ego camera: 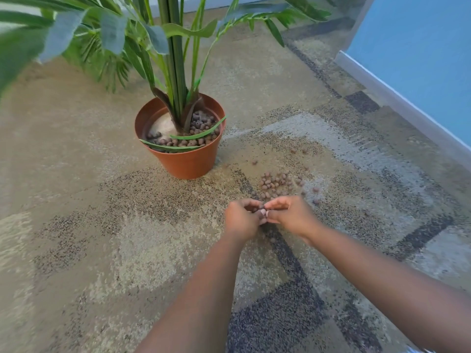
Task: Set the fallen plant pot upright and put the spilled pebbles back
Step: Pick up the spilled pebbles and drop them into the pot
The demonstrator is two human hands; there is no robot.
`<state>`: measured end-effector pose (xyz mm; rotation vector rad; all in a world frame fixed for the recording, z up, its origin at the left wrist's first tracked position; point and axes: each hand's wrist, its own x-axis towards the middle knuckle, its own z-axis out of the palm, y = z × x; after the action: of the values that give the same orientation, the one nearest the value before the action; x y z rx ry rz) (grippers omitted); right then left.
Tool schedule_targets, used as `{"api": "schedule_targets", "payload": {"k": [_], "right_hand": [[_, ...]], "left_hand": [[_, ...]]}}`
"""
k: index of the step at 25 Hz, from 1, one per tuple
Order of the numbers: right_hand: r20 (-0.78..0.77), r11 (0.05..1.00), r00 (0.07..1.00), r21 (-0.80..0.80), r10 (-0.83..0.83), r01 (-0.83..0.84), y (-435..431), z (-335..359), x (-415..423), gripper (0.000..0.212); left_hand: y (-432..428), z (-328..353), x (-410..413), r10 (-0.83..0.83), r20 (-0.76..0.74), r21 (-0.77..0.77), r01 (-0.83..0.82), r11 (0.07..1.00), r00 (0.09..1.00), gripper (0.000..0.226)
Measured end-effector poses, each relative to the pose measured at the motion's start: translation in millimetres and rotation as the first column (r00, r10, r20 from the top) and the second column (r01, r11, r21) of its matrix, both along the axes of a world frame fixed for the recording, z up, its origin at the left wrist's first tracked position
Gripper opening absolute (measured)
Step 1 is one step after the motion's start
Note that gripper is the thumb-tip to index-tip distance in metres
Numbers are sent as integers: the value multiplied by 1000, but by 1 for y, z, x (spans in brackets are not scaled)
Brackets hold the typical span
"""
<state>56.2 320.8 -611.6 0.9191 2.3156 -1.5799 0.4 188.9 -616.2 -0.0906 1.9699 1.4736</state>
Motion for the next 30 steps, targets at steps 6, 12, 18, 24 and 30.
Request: {"api": "schedule_targets", "payload": {"k": [6,12,18,24,30], "right_hand": [[-130,978,981,-170,-147,124,-7,43,-17,20],[-430,992,901,126,57,-2,-39,109,-97,21],[-421,857,806,478,416,-192,-62,111,-144,26],[-126,771,850,504,511,-389,-36,45,-3,11],[248,535,633,363,733,-762,-37,13,73,23]], "left_hand": [[-4,47,-23,40,-28,96,-37,995,999,15],[-43,119,-90,119,-493,28,-121,992,862,12],[-91,109,-146,105,-640,-137,-248,959,761,43],[-57,78,-83,173,-591,27,-195,980,788,15],[-17,12,-26,-249,-513,-167,190,968,821,23]]}}
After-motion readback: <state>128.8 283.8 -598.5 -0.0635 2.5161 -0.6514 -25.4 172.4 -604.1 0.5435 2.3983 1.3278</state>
